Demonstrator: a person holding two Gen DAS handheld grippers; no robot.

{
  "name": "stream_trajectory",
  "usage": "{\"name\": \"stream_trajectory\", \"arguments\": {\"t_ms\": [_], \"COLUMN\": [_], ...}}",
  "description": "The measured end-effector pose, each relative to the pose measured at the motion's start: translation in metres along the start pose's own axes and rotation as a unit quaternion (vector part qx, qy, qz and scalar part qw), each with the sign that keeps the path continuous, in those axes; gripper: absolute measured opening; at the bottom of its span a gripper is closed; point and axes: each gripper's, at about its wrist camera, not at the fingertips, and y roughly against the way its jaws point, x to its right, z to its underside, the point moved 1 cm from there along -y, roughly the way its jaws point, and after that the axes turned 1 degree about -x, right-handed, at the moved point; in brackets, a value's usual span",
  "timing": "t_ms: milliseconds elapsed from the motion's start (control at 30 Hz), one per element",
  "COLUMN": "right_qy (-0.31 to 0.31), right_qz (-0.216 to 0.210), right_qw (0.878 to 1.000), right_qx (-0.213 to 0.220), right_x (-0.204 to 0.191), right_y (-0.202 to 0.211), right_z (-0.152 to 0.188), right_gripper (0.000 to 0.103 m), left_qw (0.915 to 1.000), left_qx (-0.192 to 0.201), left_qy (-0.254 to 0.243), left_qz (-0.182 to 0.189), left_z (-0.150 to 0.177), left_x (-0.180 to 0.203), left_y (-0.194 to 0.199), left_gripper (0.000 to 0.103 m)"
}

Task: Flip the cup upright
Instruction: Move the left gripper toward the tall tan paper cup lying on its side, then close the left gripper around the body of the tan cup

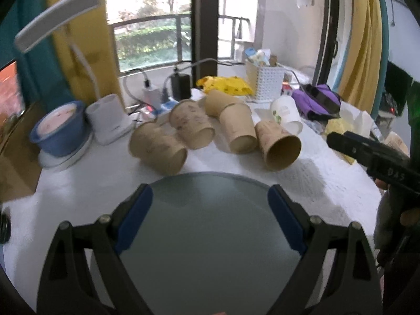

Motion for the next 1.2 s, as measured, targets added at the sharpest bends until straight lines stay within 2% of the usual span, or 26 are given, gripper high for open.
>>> {"name": "stream_trajectory", "arguments": {"t_ms": [200,633,700,933,1200], "right_qy": [-0.014,-0.036,-0.036,-0.05,-0.052], "right_qz": [-0.001,-0.003,-0.002,-0.001,0.002], "right_qw": [1.0,0.999,0.999,0.998,0.998], "right_qx": [-0.01,-0.021,-0.024,-0.03,-0.029], "right_x": [0.018,0.051,0.053,0.065,0.067], "right_y": [-0.024,-0.063,-0.067,-0.075,-0.073], "right_z": [-0.009,-0.032,-0.034,-0.035,-0.039], "right_gripper": [0.079,0.079,0.079,0.079,0.079], "left_qw": [0.9986,0.997,0.9964,0.9936,0.9921], "left_qx": [-0.02,-0.038,-0.045,-0.082,-0.087], "left_qy": [-0.05,-0.066,-0.07,-0.075,-0.085], "left_qz": [-0.002,0.017,0.016,0.023,0.029], "left_z": [-0.026,-0.075,-0.079,-0.085,-0.089], "left_x": [0.023,0.034,0.037,0.043,0.048], "left_y": [-0.042,-0.119,-0.128,-0.161,-0.178], "left_gripper": [0.091,0.09,0.082,0.081,0.081]}}
